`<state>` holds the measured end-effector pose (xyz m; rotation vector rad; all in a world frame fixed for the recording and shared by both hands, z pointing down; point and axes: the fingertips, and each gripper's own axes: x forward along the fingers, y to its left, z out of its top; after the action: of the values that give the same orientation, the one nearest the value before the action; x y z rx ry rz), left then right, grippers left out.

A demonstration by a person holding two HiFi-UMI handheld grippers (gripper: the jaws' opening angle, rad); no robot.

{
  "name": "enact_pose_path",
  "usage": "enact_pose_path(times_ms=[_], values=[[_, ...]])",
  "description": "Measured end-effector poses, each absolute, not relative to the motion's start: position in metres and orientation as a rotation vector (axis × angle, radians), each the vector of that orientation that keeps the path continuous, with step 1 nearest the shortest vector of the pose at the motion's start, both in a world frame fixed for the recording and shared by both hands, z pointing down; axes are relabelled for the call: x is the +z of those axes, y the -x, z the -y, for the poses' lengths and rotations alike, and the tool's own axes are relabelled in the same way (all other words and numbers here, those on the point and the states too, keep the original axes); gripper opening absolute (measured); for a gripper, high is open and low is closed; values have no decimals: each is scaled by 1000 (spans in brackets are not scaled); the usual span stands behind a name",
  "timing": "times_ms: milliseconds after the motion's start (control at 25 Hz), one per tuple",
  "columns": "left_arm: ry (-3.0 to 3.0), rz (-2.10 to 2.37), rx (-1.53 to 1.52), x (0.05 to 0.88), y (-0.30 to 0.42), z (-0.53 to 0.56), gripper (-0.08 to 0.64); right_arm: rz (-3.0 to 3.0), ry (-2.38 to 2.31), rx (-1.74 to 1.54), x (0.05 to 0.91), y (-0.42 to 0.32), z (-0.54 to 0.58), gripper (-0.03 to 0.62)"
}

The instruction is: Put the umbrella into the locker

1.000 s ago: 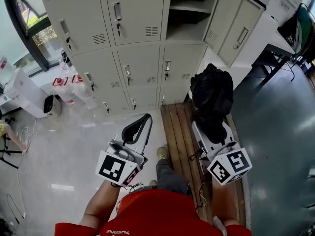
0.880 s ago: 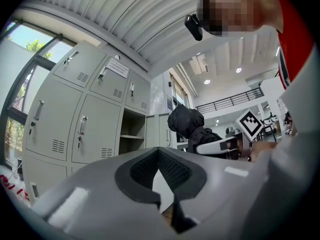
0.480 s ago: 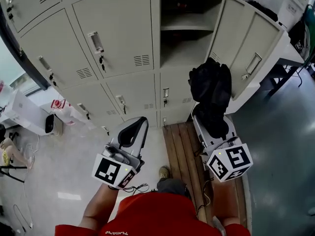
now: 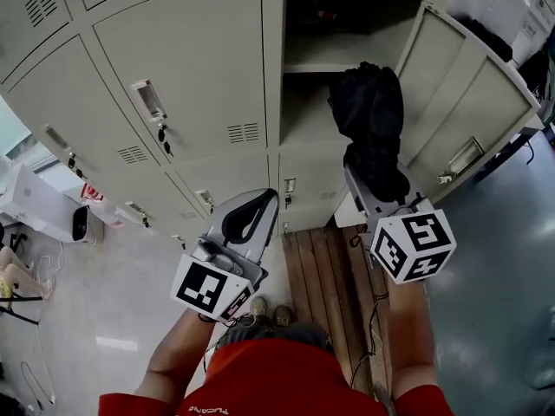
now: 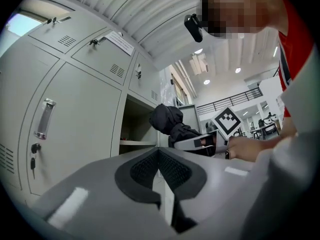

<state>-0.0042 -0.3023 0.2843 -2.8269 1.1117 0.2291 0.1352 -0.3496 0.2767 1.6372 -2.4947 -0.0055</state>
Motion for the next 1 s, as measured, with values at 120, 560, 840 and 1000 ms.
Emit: enact_pose_path(times_ms=[120, 560, 840, 1000], values=[[2844, -1063, 232, 286, -4, 321, 5, 2428, -1629, -39, 272, -133, 377, 193], [2884, -972, 259, 286, -10, 355, 5, 2215, -1593, -149, 242, -134, 470, 193], [2888, -948, 262, 288, -12, 367, 5, 2061, -1507, -292, 229, -128, 523, 193], [2896, -945, 254, 291, -15, 372, 5, 2011, -1433, -365, 222, -121, 552, 193]])
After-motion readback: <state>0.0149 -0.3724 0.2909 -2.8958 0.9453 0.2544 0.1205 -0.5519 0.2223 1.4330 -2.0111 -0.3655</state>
